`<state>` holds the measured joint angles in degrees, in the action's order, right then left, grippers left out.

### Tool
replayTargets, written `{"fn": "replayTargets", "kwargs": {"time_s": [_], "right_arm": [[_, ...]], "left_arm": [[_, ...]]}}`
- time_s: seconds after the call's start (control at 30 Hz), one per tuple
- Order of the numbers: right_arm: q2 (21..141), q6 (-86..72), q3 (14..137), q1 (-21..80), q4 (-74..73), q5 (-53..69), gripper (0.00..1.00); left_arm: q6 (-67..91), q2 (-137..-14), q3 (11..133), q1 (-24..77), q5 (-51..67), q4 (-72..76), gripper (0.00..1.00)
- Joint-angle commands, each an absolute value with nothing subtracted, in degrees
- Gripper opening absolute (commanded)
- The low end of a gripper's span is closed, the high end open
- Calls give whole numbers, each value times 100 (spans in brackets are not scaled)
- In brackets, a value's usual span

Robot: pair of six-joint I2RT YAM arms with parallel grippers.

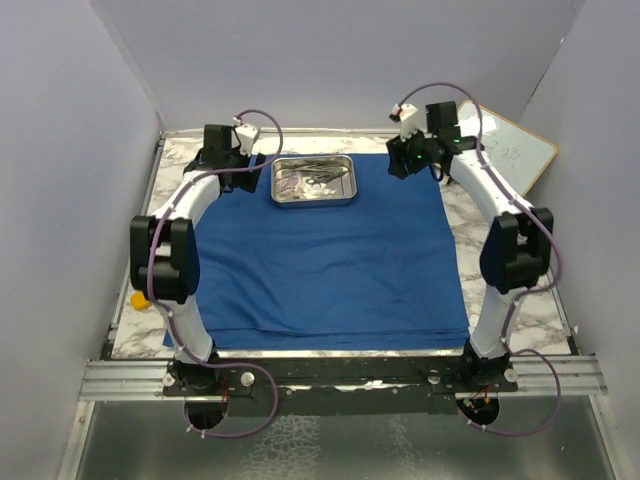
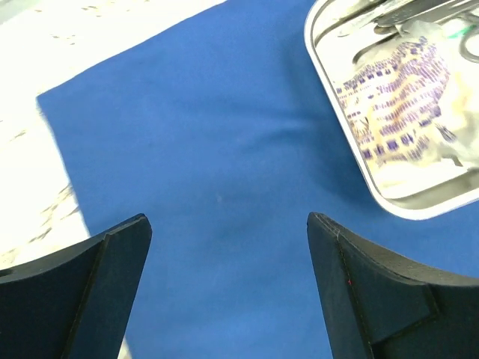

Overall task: Open and lay out the surgical kit
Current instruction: Smooth out the surgical kit at the center of the board.

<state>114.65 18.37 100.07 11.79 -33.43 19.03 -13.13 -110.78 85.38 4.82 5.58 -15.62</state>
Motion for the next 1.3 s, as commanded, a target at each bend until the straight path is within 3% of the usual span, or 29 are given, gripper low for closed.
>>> {"fn": "replayTargets", "kwargs": {"time_s": [0.0,0.2,0.37,0.63,0.8,1.1,1.27], "right_arm": [[10549,2081,9490,1178,-3579,2518,54],[9479,2048,8318,1178,-3578,2982,54],[8976,2056,7662,1175,-3622,3146,53],[8786,1986,7084,1173,-3394,3306,51],[8892,2029,7045,1171,-3437,3245,49],[8950,2076,6918,1177,-3375,3114,47],[8978,2098,6878,1177,-3375,3070,46]], "left_arm": [[-1624,-9837,7685,352,378,-1650,89],[-1990,-8373,6241,-334,507,-2501,87],[-2676,-7264,5237,-1541,850,-3323,79],[-4054,-6700,4451,-3030,1150,-4524,65],[-4199,-6862,4307,-3111,1537,-5008,59],[-4427,-6561,3771,-3105,1208,-5062,45],[-4492,-6619,3593,-3105,1150,-5063,43]]}}
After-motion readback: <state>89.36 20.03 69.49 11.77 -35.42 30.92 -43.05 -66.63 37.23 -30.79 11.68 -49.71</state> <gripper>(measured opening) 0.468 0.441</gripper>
